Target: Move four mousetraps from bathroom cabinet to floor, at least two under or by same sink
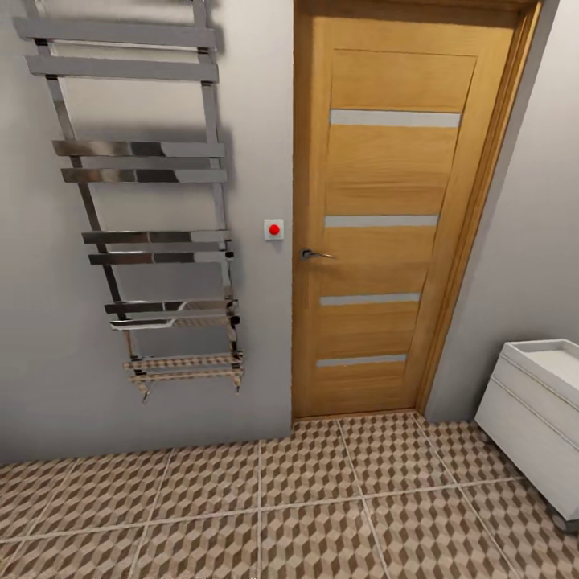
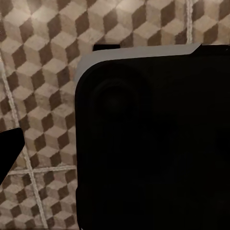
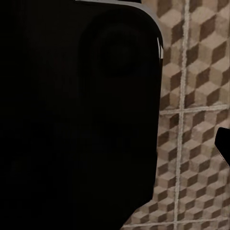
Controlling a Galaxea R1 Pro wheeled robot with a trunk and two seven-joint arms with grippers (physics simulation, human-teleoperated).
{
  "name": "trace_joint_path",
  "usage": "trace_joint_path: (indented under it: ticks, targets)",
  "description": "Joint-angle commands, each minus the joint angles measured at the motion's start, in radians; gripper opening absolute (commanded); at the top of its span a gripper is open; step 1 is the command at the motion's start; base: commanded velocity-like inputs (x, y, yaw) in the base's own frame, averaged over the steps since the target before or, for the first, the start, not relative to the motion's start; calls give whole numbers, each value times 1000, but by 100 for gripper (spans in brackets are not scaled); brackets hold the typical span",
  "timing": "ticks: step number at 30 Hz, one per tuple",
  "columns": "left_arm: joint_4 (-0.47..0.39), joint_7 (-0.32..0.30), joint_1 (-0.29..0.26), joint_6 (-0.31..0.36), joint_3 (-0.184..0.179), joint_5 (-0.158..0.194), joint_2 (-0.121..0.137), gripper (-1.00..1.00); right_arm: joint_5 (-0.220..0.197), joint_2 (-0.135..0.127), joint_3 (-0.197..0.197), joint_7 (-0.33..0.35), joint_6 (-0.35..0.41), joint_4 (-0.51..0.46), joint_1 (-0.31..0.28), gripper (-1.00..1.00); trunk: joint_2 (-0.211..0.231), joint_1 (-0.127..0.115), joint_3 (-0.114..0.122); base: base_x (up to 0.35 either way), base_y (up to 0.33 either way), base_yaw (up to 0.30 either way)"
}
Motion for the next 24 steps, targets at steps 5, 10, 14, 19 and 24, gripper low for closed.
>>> trace_joint_path:
  ticks: [5, 10, 14, 19, 24]
  targets:
    - [0, 0, 0, -2, -1, 0, 0, 100, -1, 0, 0, 0, -9, 0, 0, 100, 0, 0, -1, 0, 0, 274]
    - [0, 0, 0, -1, 0, 0, 0, 100, -1, 0, 0, 0, -10, 0, 0, 100, 0, 0, -1, 0, 0, 274]
    - [0, 0, 0, -2, 0, 0, 0, 100, -1, 0, 0, 0, -15, 0, 0, 100, 0, 0, -1, 0, 0, 274]
    - [0, 0, 0, -1, 0, 0, 0, 100, -2, -1, 0, 1, -22, 0, 0, 100, 0, 0, -1, 0, 0, 274]
    - [0, -1, 0, -3, 1, 2, -1, 100, -2, -1, 0, 1, -24, 0, 0, 100, 0, 0, -1, 0, 0, 274]
